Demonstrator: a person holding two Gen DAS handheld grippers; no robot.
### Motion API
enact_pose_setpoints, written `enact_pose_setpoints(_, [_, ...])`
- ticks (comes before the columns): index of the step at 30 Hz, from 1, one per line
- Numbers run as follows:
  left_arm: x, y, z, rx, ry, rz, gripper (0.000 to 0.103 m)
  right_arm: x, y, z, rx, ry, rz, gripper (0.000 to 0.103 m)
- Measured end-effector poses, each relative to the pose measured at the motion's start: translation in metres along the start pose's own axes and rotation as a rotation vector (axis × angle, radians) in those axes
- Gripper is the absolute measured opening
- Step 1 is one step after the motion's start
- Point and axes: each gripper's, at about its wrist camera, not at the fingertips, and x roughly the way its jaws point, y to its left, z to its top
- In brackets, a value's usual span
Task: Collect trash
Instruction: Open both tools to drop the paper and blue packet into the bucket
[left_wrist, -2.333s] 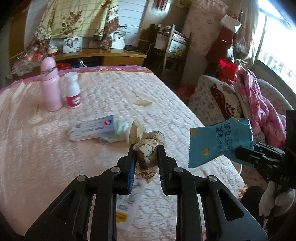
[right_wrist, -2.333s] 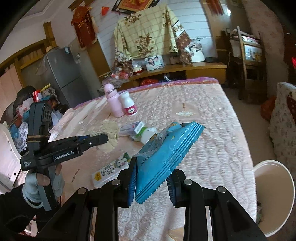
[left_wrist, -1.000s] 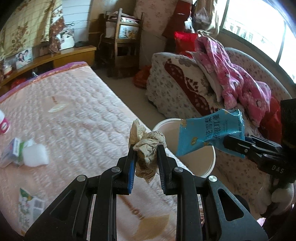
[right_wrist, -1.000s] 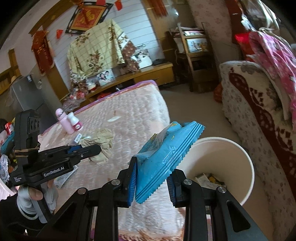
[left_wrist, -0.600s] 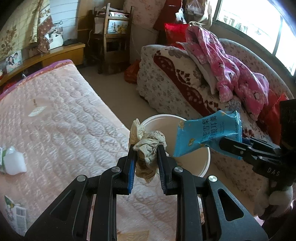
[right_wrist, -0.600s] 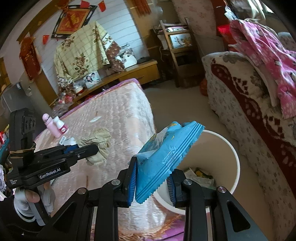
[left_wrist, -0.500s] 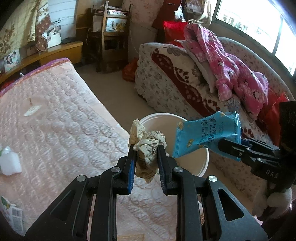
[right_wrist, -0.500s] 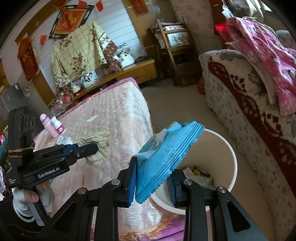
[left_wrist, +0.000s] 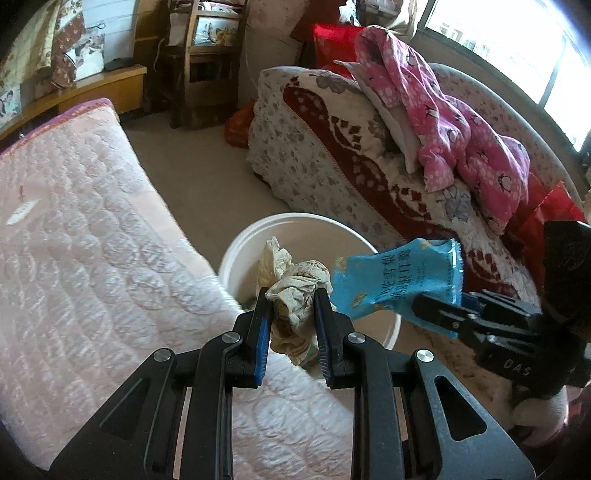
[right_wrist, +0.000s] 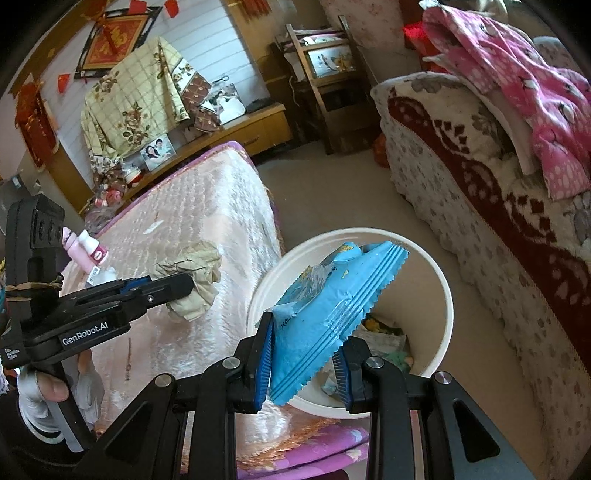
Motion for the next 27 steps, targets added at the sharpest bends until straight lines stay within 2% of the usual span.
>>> enact_pose_setpoints(20, [0.022,0.000,0.002,-0.014,0.019,-0.006,0.022,0.026,-0.018,-0.009,0.034,0.063,-0.043,0.028])
enact_pose_setpoints(21, [0.023,0.000,0.003,-0.014,0.019,-0.006,0.025,0.028,-0.018,-0.009,0.034,0.069,-0.049,0.030])
enact_pose_setpoints(24, [0.023,0.001,0.003,-0.019,0.020,-0.006,0.037,0.030,-0.017,-0.010,0.036,0.069,-0.065,0.053])
enact_pose_setpoints(27, [0.023,0.003,0.004,-0.029,0.022,-0.010,0.052,0.030,-0.018,-0.011,0.045,0.071,-0.063,0.053])
